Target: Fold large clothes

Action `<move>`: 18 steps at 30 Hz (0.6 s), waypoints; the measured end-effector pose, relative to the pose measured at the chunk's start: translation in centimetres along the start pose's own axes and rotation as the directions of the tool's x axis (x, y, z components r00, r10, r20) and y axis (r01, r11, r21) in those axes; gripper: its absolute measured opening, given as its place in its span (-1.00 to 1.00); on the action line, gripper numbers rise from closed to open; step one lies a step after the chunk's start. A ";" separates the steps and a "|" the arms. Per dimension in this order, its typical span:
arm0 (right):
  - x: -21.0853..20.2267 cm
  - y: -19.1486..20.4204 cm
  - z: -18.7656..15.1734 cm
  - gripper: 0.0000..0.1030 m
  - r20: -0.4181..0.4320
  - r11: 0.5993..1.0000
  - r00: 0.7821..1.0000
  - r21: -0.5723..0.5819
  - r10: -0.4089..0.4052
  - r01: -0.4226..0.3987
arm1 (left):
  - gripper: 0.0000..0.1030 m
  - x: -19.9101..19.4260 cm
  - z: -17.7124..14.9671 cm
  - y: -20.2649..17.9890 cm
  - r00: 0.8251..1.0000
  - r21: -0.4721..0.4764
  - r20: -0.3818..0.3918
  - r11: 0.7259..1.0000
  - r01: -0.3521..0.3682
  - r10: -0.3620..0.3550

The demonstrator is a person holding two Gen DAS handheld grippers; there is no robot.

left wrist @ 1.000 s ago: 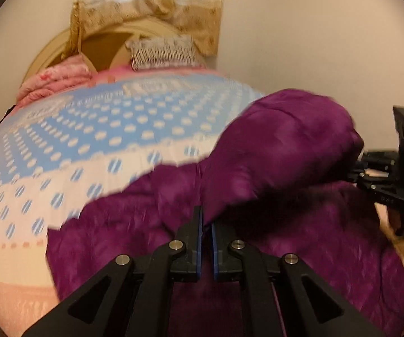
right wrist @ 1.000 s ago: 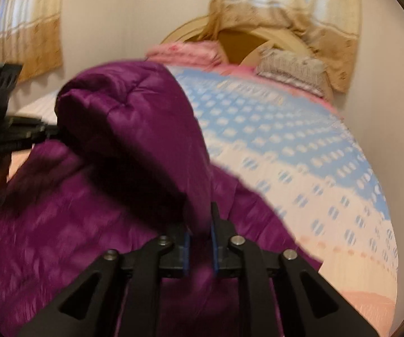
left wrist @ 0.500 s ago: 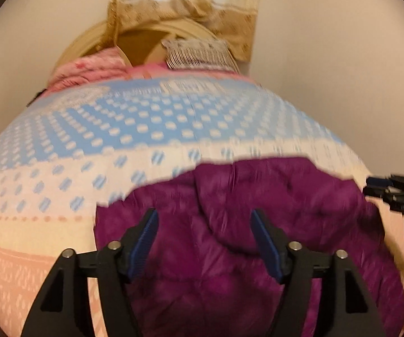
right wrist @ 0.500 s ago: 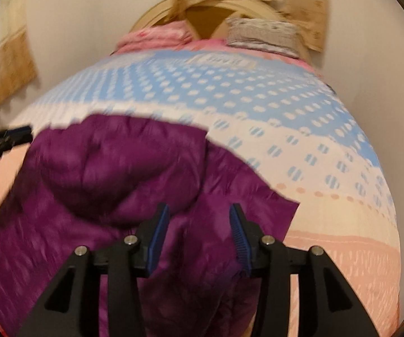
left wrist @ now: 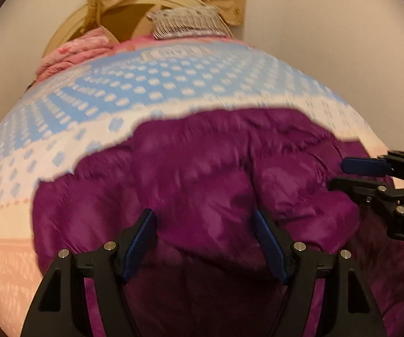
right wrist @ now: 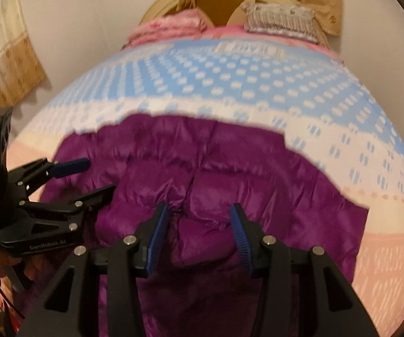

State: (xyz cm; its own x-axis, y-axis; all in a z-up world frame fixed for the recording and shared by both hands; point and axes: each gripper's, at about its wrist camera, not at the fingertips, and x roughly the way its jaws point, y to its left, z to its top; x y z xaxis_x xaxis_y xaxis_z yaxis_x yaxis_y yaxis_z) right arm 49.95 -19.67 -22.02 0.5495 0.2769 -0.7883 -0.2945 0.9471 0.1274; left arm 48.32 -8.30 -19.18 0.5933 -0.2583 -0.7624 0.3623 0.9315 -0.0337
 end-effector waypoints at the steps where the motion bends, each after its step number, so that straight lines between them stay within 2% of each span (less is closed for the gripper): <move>1: 0.2 -0.1 -0.4 -0.05 -0.012 1.000 1.000 0.003 -0.001 0.001 | 0.41 0.2 -0.6 -0.1 1.000 0.002 -0.009 1.000 -0.001 0.001; 6: 0.8 -0.1 -2.7 -0.05 -0.038 1.000 0.999 0.000 -0.001 0.001 | 0.41 -0.6 -1.6 -0.2 0.999 -0.012 -0.001 0.999 0.035 -0.035; 10: 0.7 -0.1 -3.2 -0.05 -0.042 1.000 0.999 0.002 0.005 -0.005 | 0.41 -3.6 -0.7 0.1 0.992 -0.056 0.105 0.996 0.070 -0.063; 12: 1.1 -0.1 -3.2 -0.05 -0.041 1.000 0.999 0.009 0.003 -0.002 | 0.42 -3.7 0.2 0.0 0.993 -0.062 0.114 0.997 0.046 -0.039; 15: 1.3 0.3 -3.5 -0.05 -0.026 1.000 1.000 0.008 -0.016 0.016 | 0.43 -1.3 0.8 0.2 0.998 -0.073 0.059 0.997 -0.002 0.006; 17: 1.5 0.5 -4.0 -0.04 -0.007 0.999 0.999 -0.001 -0.032 0.032 | 0.43 1.2 0.0 0.7 0.999 -0.079 -0.010 0.996 -0.048 0.047; 18: 1.6 0.6 -4.3 -0.04 0.004 0.999 0.999 -0.004 -0.038 0.038 | 0.43 1.9 -0.5 1.0 0.999 -0.087 -0.019 0.995 -0.043 0.041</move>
State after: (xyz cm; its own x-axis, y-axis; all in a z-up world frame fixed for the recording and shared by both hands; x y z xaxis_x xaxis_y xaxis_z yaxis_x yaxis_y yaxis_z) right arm 47.26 -19.37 -25.77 0.5636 0.2415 -0.7899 -0.2763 0.9563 0.0952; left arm 49.43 -7.72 -20.93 0.5938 -0.2146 -0.7755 0.2724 0.9605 -0.0572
